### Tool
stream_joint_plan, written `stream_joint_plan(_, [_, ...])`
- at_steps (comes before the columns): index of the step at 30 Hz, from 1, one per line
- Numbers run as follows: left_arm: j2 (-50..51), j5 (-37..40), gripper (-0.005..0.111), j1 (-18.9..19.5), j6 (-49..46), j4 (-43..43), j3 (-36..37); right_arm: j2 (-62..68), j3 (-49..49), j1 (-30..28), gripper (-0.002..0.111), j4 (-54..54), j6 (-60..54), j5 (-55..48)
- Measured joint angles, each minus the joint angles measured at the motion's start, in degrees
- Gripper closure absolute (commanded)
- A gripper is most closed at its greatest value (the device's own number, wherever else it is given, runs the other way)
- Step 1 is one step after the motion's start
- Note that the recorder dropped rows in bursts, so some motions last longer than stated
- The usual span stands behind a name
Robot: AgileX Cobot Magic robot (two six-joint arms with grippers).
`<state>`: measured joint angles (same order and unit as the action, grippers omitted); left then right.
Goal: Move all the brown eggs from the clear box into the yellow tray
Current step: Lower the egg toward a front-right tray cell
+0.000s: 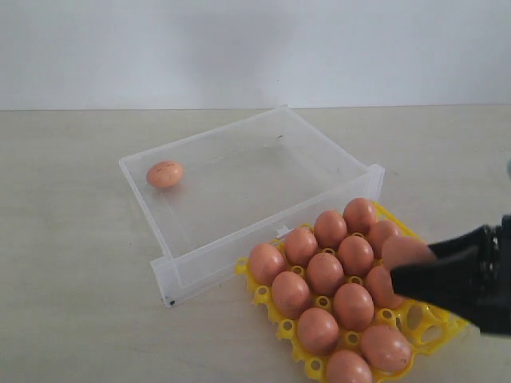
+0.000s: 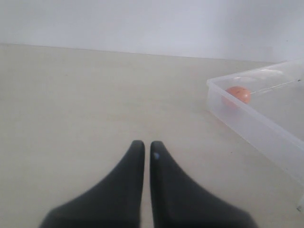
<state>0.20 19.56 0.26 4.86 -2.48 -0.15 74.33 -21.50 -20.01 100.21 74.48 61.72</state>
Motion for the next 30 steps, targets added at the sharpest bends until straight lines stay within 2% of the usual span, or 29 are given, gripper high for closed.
stream_joint_plan(2, [0.0,0.0,0.103,0.0,0.0,0.0,0.0,0.0,2.86,0.0,0.109,0.28,-9.12,-3.78])
stream_joint_plan(5, [0.0,0.0,0.103,0.0,0.0,0.0,0.0,0.0,3.99,0.0,0.109,0.52,-15.74,-6.36])
stream_joint_plan(10, [0.0,0.0,0.103,0.0,0.0,0.0,0.0,0.0,3.99,0.0,0.109,0.19,-12.15,-17.63])
stream_joint_plan(15, [0.0,0.0,0.103,0.0,0.0,0.0,0.0,5.52,3.99,0.0,0.109,-0.36,-14.74,-16.21])
stream_joint_plan(17, [0.0,0.0,0.103,0.0,0.0,0.0,0.0,9.33,4.21,0.0,0.109,-4.95,-18.38,-12.75])
stream_joint_plan(23, [0.0,0.0,0.103,0.0,0.0,0.0,0.0,10.03,4.21,0.0,0.108,-6.52,-22.42,-11.63])
stream_joint_plan(26, [0.0,0.0,0.103,0.0,0.0,0.0,0.0,10.12,4.21,0.0,0.099,-6.52,-21.79,-11.63])
stream_joint_plan(30, [0.0,0.0,0.103,0.0,0.0,0.0,0.0,10.12,4.21,0.0,0.075,-6.52,-20.2,-11.71])
